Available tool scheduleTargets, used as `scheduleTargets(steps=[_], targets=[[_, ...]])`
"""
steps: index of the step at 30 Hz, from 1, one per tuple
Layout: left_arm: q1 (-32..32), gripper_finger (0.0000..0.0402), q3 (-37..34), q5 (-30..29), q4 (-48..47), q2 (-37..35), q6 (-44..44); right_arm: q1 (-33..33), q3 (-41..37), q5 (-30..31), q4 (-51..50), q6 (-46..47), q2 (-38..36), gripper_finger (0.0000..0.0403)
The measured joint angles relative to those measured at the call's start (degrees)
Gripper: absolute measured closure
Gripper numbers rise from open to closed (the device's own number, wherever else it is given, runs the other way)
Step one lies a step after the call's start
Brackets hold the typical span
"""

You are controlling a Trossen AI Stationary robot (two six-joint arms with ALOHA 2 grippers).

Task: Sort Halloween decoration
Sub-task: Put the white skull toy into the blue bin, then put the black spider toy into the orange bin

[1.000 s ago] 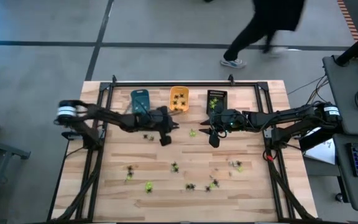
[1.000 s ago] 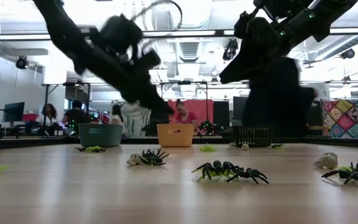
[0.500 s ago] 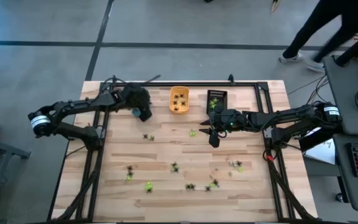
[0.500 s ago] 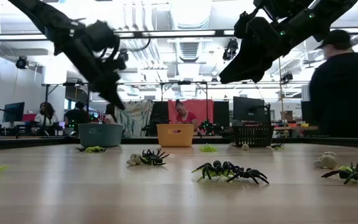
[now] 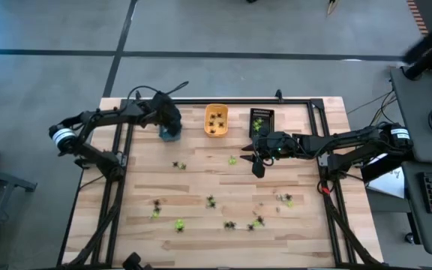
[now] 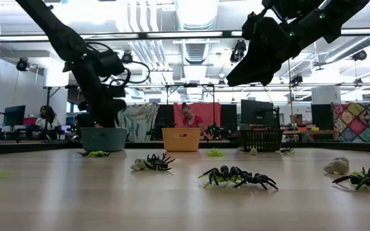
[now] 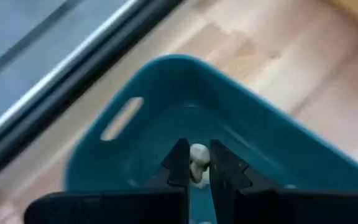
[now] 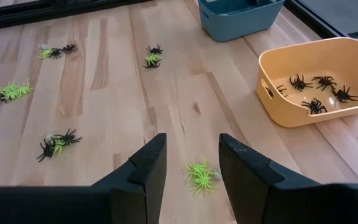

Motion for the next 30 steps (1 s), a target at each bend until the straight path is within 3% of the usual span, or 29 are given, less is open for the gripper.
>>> scheduleTargets(steps=[4,16,22,30], targets=[[0.02,0.0371,0.94,-4.11,-0.41,2.23,-0.43,0.02,0.0,0.0,0.0,0.0,0.0,0.0268],[0.0,0.0281,1.2,-5.44,-0.69,2.92,-1.24,0.0,0.0,0.02,0.0,0.75,0.0,0.0268],[-0.66,0.0272,1.2,-5.47,-1.66,2.3,-1.24,-0.03,0.0,0.09,0.01,3.21,0.0,0.0268],[-6.12,0.0274,1.2,-5.47,-2.49,-3.35,-1.43,-0.66,2.37,-0.04,-0.47,14.36,0.0,0.0268]])
